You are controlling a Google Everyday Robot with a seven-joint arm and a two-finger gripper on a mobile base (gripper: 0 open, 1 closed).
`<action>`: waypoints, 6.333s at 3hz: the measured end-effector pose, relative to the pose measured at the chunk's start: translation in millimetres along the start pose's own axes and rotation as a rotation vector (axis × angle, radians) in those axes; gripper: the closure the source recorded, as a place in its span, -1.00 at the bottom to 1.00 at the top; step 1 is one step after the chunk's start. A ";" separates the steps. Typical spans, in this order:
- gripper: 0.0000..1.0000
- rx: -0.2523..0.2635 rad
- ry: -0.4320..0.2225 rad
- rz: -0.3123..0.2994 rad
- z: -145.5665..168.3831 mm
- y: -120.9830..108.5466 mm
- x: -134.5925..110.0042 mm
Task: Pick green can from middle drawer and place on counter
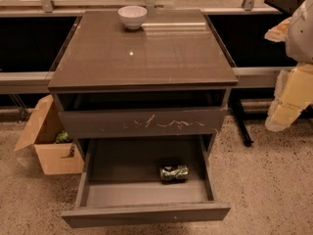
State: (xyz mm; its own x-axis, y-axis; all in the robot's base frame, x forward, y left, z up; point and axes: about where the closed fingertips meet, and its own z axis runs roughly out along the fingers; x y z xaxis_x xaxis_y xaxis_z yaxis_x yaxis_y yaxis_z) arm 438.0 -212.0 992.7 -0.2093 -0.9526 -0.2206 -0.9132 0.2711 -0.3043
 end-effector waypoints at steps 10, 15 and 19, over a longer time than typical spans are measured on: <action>-1.00 -0.299 -0.362 -0.098 260.4 75.4 11.4; -1.00 -0.392 -0.443 -0.080 399.2 86.1 8.9; -1.00 -0.426 -0.456 -0.068 542.4 71.7 4.7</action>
Offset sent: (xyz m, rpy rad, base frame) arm 0.0058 0.0001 -0.0421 0.0983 0.0085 0.0658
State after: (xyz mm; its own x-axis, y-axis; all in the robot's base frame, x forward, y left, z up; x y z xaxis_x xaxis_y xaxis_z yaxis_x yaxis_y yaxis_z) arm 561.3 -122.3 467.2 -0.0615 -0.7857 -0.6155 -0.9981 0.0435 0.0442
